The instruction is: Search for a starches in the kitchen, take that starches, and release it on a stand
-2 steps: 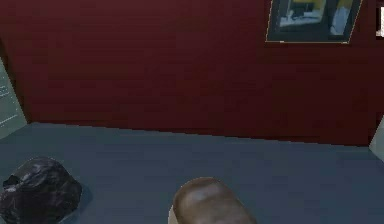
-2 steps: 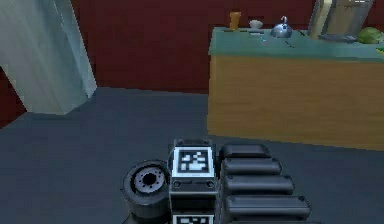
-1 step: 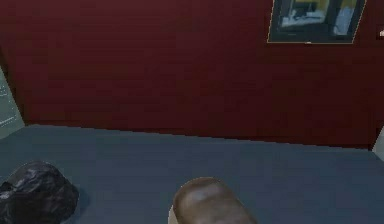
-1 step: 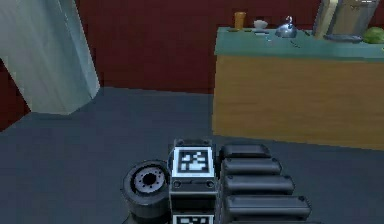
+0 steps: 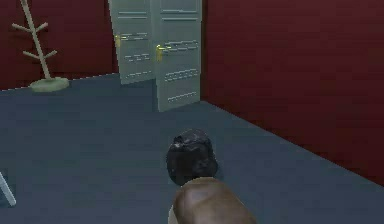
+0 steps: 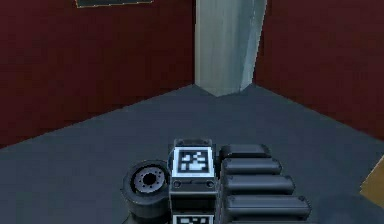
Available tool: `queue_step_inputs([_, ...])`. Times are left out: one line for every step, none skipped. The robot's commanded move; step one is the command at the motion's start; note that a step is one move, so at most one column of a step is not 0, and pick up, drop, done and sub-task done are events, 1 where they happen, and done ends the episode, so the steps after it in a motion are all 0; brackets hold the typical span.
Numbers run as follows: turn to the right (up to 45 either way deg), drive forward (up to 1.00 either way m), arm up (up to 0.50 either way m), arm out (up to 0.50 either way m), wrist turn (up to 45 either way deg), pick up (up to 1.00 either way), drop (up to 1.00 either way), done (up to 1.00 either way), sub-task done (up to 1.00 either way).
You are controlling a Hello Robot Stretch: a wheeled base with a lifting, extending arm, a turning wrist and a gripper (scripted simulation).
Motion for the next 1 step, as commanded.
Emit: queue_step_inputs([-18.0, 0.00, 0.00, 0.00, 0.0, 0.00, 0.00, 0.00, 0.00])
